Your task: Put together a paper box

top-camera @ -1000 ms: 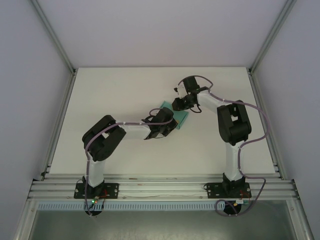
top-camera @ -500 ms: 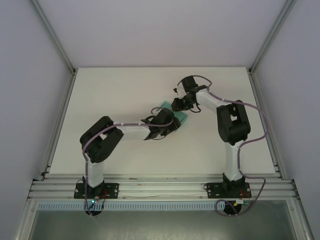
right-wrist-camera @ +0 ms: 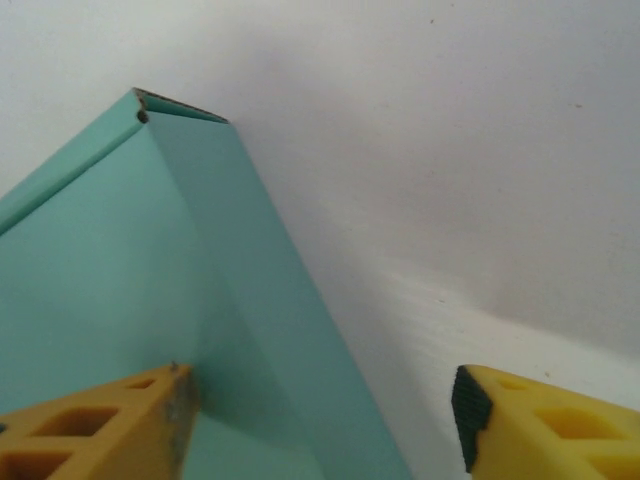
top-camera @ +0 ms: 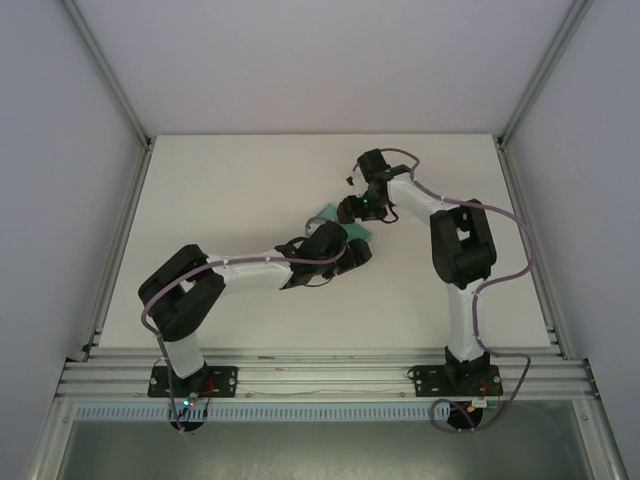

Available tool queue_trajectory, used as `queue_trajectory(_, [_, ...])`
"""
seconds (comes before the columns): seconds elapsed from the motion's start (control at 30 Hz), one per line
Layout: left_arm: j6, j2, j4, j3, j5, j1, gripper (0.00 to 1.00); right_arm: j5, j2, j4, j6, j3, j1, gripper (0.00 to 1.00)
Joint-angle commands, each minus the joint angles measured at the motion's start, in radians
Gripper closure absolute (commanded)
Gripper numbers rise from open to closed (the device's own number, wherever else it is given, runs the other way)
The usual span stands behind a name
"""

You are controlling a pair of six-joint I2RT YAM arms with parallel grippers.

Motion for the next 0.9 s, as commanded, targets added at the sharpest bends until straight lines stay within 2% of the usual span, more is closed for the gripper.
queue_trajectory(0.0, [0.063,-0.086,-0.063,-0.023,-0.055,0.004,0.14,0.025,-0.051,-0.036,-0.006,0.02,-0.013,0.25])
queue_trajectory(0.03, [0.096,-0.111,-0.064,-0.03,-0.075,0.004,0.12,0.022,-0.067,-0.03,-0.003,0.018,-0.017,0.23])
queue_trajectory(0.07, [0.126,-0.141,-0.091,-0.029,-0.104,0.01,0.05,0.019,-0.089,-0.023,-0.003,0.013,-0.019,0.17])
queue_trajectory(0.1, [0.161,-0.172,-0.118,-0.022,-0.133,0.015,0.0,0.024,-0.114,-0.014,-0.003,0.006,-0.021,0.1])
queue_trajectory(0.13, [0.201,-0.207,-0.159,-0.012,-0.172,0.02,0.0,0.038,-0.143,0.0,0.001,-0.007,-0.025,0.01])
queue_trajectory(0.27, [0.33,-0.401,-0.302,-0.03,-0.358,0.081,0.0,0.079,-0.308,0.094,0.032,-0.11,-0.057,0.0])
queue_trajectory(0.43, [0.418,-0.638,-0.309,-0.196,-0.462,0.332,0.0,0.126,-0.56,0.248,0.086,-0.376,-0.122,0.0])
queue_trajectory(0.53, [0.513,-0.735,-0.215,-0.329,-0.496,0.502,0.0,0.229,-0.723,0.402,0.117,-0.62,-0.163,0.0])
queue_trajectory(0.7, [0.678,-0.749,0.053,-0.511,-0.383,0.768,0.0,0.364,-0.916,0.708,0.15,-0.981,-0.271,0.0])
queue_trajectory(0.83, [0.825,-0.657,0.316,-0.606,-0.469,0.836,0.0,0.498,-0.936,0.942,0.094,-1.141,-0.294,0.0])
queue_trajectory(0.87, [0.851,-0.638,0.33,-0.603,-0.448,0.852,0.0,0.51,-0.928,1.036,0.089,-1.185,-0.299,0.0])
